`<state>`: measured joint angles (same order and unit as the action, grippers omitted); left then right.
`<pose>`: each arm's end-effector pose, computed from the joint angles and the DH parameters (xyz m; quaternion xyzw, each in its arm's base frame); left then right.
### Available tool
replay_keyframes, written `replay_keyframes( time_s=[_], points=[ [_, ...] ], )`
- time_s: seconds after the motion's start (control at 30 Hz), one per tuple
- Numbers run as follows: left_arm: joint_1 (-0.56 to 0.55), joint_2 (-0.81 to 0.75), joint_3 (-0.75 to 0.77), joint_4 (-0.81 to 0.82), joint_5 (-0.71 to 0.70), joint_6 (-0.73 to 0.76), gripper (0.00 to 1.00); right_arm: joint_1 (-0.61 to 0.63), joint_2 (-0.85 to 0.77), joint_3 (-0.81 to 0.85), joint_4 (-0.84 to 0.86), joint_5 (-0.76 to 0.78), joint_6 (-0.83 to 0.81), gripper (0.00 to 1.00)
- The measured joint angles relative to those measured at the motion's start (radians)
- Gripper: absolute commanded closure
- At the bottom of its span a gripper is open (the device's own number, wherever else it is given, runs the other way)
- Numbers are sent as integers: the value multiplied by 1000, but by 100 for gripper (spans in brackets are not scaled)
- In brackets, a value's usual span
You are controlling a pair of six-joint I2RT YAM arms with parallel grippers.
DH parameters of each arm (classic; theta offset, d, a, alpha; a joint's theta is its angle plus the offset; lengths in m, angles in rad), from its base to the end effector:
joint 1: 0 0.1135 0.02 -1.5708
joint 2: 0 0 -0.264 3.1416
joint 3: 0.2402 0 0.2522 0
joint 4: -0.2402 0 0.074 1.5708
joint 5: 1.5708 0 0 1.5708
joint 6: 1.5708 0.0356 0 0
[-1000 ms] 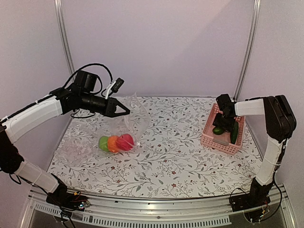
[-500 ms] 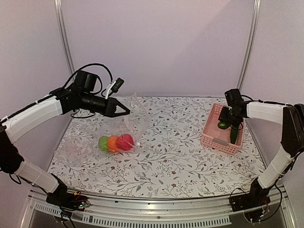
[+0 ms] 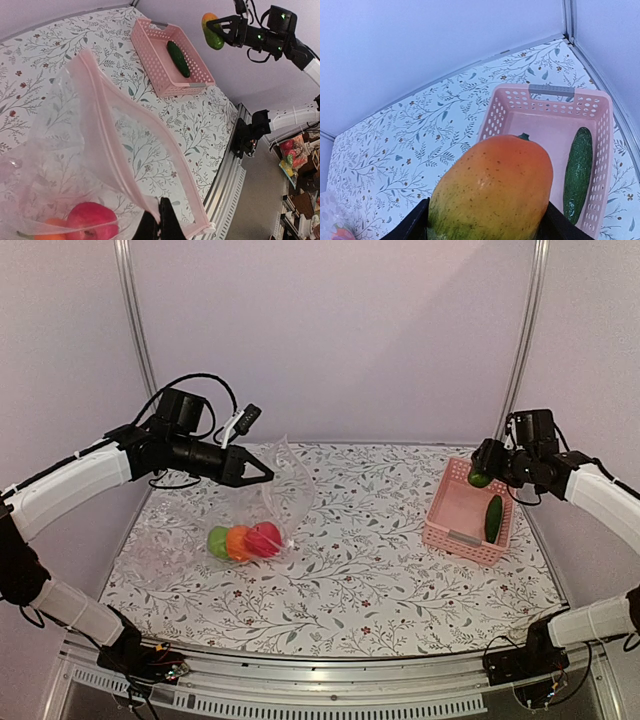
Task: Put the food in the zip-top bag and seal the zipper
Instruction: Place the fake fruit in the zipper food storage bag.
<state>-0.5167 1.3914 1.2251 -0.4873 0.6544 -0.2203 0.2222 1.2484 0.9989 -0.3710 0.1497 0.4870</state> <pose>0.2550 -0.1698 0.3297 0.2661 0.8188 -0.4198 0.2873 0.2717 0.0559 0.2981 0.1510 0.8745 0.0960 0.4509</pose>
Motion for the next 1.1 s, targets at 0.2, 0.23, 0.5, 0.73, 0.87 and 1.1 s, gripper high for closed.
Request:
replay_keyframes(
  time_s=[0.2, 0.23, 0.5, 0.73, 0.87, 1.1],
  points=[
    [-6, 0, 0, 0, 0, 0, 100, 36, -129, 2, -1, -179, -40, 37],
    [-7, 0, 0, 0, 0, 0, 100, 52, -144, 3, -2, -206, -46, 37],
    [-16, 0, 0, 0, 11, 0, 100, 215, -181, 79, -11, -382, -85, 37],
    [-32, 0, 0, 2, 26, 0, 100, 406, -133, 175, -9, -387, -110, 36],
    [-44, 0, 0, 3, 40, 0, 100, 531, -57, 227, -10, -364, -126, 36],
    [-73, 0, 0, 3, 54, 0, 100, 676, 66, 300, -6, -357, -133, 36]
  ],
)
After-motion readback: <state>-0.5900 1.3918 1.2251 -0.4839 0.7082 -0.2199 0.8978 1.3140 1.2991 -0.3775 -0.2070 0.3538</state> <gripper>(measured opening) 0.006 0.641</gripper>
